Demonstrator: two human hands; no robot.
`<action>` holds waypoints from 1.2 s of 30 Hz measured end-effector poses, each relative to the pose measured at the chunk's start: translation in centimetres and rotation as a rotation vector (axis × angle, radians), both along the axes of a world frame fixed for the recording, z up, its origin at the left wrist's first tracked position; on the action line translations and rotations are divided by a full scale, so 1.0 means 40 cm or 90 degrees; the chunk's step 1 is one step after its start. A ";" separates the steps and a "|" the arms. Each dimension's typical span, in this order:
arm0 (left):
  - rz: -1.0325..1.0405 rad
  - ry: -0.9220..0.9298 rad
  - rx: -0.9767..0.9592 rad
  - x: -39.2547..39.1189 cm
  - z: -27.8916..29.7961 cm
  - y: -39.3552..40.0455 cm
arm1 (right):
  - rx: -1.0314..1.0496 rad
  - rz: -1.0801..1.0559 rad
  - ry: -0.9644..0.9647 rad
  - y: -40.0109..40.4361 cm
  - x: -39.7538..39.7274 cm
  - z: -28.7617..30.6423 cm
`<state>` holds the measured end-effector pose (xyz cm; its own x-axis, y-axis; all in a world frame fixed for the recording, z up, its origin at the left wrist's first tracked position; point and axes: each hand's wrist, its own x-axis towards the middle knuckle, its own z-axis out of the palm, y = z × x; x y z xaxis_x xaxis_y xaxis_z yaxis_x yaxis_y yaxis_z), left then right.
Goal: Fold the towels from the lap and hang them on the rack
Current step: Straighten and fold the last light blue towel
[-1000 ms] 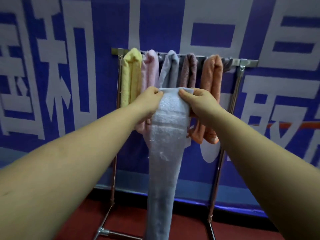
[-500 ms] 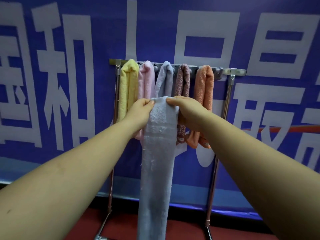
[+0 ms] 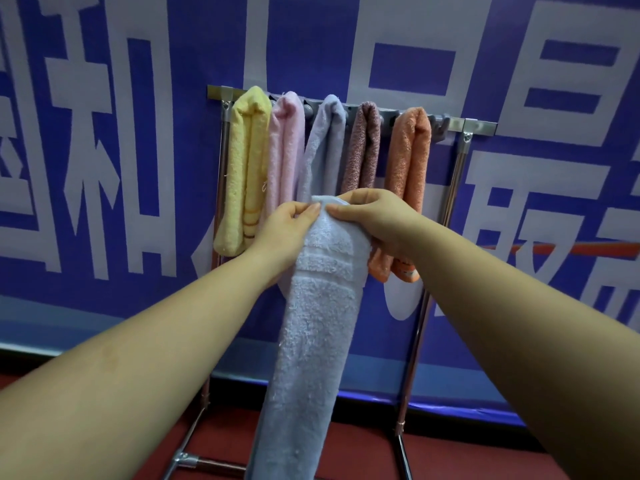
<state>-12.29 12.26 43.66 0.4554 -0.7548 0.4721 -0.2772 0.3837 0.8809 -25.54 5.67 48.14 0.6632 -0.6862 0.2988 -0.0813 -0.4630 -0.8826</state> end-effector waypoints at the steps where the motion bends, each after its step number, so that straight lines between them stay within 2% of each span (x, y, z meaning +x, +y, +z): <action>1: -0.024 0.018 0.008 0.002 -0.015 -0.003 | -0.004 0.000 0.002 -0.002 -0.001 -0.001; 9: -0.199 0.057 0.167 0.011 -0.220 0.000 | -0.041 -0.057 0.025 -0.052 -0.015 -0.019; 15: -0.183 0.098 0.179 0.033 -0.329 -0.005 | -0.041 -0.153 0.101 -0.104 -0.029 -0.103; 19: -0.141 0.065 0.189 0.050 -0.378 -0.006 | 0.001 -0.178 0.097 -0.143 -0.035 -0.225; 26: -0.097 -0.052 0.290 0.086 -0.531 -0.013 | 0.145 -0.174 0.065 -0.172 -0.034 -0.556; 30: -0.113 -0.113 0.325 0.092 -0.599 -0.024 | 0.225 -0.148 0.120 -0.162 -0.020 -0.717; 33: -0.129 -0.122 0.353 0.092 -0.609 -0.033 | 0.243 -0.136 0.169 -0.144 0.002 -0.777; 36: -0.142 -0.131 0.368 0.088 -0.608 -0.044 | 0.205 -0.109 0.166 -0.122 0.027 -0.768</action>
<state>-8.79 10.49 19.34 0.2023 -0.9791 0.0227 -0.4314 -0.0683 0.8996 -24.46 0.81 17.43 0.5571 -0.8232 -0.1096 -0.3715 -0.1291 -0.9194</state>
